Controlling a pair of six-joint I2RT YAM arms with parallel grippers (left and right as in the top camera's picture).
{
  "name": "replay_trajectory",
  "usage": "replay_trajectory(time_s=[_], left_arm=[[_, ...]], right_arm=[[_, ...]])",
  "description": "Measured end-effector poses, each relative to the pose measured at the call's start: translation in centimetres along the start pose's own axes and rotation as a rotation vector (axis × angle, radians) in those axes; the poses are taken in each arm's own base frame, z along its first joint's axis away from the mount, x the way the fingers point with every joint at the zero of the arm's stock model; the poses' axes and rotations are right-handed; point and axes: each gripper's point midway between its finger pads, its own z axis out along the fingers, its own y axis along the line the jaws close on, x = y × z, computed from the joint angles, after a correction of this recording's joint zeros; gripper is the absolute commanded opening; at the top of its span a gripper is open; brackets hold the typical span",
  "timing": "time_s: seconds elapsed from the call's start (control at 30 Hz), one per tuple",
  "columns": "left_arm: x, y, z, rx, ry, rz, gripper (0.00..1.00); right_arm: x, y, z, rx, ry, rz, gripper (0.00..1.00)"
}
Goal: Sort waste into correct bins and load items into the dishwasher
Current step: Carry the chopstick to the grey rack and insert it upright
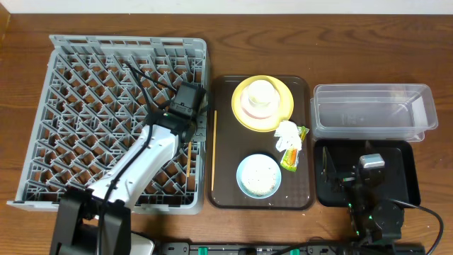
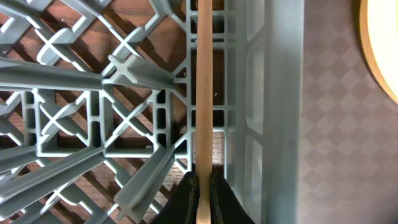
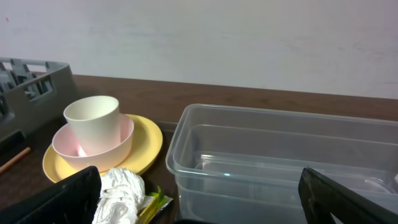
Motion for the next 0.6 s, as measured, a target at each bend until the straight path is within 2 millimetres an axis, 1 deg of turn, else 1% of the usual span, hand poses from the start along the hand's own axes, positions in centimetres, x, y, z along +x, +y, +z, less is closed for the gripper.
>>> replay_trajectory(time_s=[0.17,0.6], left_arm=[[-0.07,0.13,0.02,-0.008,-0.004,0.001,0.1],[-0.1,0.23,0.02,-0.013,-0.006,0.003,0.11]], right_arm=[[-0.02,0.0,0.0,0.0,0.0,0.0,0.99],[-0.02,0.0,0.0,0.0,0.0,0.0,0.99]])
